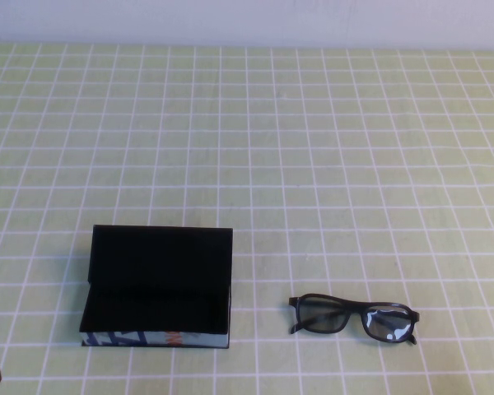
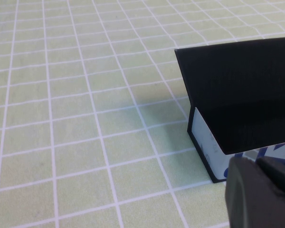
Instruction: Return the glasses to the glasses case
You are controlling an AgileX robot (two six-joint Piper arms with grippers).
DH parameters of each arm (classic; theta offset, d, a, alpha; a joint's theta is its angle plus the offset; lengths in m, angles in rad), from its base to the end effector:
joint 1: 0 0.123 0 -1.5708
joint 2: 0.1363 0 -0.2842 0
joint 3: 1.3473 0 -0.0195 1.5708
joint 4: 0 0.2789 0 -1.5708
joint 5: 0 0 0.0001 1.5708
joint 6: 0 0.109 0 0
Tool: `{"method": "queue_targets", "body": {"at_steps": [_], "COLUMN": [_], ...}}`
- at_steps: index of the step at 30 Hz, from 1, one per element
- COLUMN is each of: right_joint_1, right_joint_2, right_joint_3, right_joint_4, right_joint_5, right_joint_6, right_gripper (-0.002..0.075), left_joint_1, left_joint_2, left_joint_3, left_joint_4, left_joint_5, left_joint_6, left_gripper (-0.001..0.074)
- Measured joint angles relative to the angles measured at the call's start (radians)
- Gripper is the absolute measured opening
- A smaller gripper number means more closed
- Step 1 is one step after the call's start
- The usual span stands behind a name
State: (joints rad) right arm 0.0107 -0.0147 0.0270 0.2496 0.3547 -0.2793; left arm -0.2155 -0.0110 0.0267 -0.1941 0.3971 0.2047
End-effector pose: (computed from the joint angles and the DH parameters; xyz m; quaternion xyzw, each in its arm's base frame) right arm 0.0991 0.0104 0.1688 -0.0480 0.7940 0.0239 0.6056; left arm 0.0940 -0.0289 0.1637 0.1190 0.8013 -0.0857 0.5799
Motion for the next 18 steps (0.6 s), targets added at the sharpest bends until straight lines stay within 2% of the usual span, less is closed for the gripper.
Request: {"method": "queue_targets", "body": {"at_steps": [12, 15, 18], "right_joint_1": [0.0, 0.0, 0.0], "right_joint_2": [0.0, 0.0, 0.0], "right_joint_3": [0.0, 0.0, 0.0], "right_joint_4": [0.02, 0.122, 0.303], "right_joint_5": [-0.026, -0.09, -0.137], "right_joint_6": [0.0, 0.0, 0.0], "right_gripper": [-0.0011, -0.0011, -0.0011], "left_joint_1": [0.0, 0.0, 0.0], "left_joint_2": [0.0, 0.0, 0.0], "left_joint_3": [0.0, 0.0, 0.0], "left_joint_4": [0.0, 0.0, 0.0], "left_joint_5": [0.0, 0.0, 0.0], "left_joint_6": [0.0, 0.0, 0.0], "left_gripper": [-0.0004, -0.0004, -0.0004]}}
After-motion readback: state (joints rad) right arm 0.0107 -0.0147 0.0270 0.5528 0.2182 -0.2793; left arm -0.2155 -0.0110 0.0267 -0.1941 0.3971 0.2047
